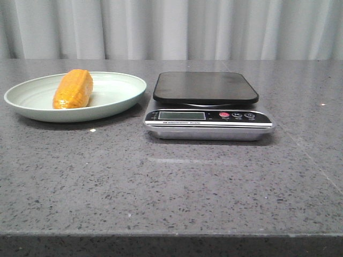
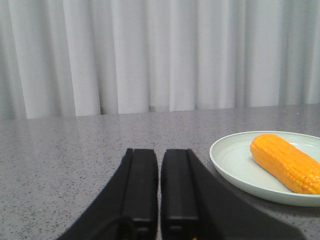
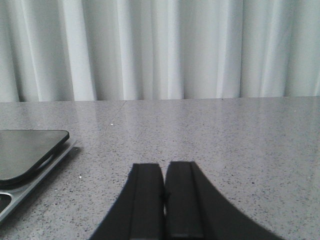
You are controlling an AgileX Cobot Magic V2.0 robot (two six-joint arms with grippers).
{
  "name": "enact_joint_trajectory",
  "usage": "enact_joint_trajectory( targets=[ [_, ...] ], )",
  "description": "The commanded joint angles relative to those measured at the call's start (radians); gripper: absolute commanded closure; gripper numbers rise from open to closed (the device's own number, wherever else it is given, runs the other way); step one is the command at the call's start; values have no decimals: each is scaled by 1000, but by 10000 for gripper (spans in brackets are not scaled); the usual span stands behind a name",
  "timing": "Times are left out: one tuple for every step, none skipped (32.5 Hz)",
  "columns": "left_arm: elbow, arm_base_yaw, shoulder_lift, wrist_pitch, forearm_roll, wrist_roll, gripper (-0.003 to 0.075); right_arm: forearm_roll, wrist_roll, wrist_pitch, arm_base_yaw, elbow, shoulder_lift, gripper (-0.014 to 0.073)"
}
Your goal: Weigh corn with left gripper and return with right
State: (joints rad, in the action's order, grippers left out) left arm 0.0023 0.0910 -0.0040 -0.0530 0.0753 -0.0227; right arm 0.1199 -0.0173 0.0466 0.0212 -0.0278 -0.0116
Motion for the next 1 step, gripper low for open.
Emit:
enact_joint_trajectory(
  targets=[
    [8, 3, -21, -80, -8, -2, 574, -11, -4, 88, -4, 8, -16, 433]
  ],
)
